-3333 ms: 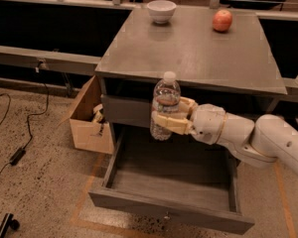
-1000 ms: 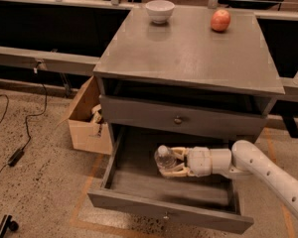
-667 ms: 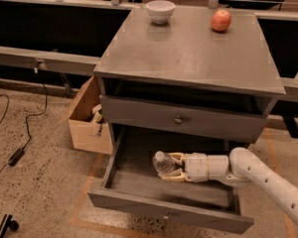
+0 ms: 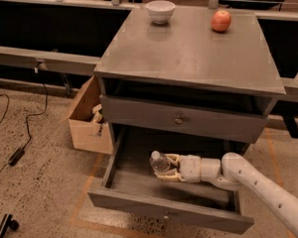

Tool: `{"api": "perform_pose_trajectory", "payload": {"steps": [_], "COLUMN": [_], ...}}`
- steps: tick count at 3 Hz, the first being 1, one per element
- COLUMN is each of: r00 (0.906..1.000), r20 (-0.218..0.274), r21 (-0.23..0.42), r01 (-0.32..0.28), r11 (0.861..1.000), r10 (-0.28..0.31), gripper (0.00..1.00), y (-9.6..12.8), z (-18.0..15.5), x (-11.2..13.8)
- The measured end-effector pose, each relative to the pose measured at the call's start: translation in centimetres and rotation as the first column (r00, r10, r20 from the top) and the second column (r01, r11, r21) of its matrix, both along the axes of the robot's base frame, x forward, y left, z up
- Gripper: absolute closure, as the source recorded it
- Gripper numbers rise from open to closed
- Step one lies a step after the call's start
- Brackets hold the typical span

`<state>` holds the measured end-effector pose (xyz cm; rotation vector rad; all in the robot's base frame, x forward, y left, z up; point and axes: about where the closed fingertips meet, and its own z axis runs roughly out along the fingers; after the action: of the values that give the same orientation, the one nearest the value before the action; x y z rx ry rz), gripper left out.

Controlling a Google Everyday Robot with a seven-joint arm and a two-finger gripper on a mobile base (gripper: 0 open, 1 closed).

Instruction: Place water bottle into middle drawer

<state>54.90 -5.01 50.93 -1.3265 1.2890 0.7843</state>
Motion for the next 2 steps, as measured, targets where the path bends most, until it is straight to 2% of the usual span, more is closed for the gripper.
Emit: {"api": "perform_pose_trajectory", "payload": {"steps": [1, 2], "r00": [0.9992, 0.9965], "r20": [-0.033, -0.083], "r21": [0.065, 0.129], "r01": [-0.019, 0.018], "r11": [0.998, 0.991], "r10": [0.021, -0.007], "gripper": [1.0, 1.0], "y": [1.3, 2.3], "z": [-1.3, -2.4], "x": [1.2, 1.6]}}
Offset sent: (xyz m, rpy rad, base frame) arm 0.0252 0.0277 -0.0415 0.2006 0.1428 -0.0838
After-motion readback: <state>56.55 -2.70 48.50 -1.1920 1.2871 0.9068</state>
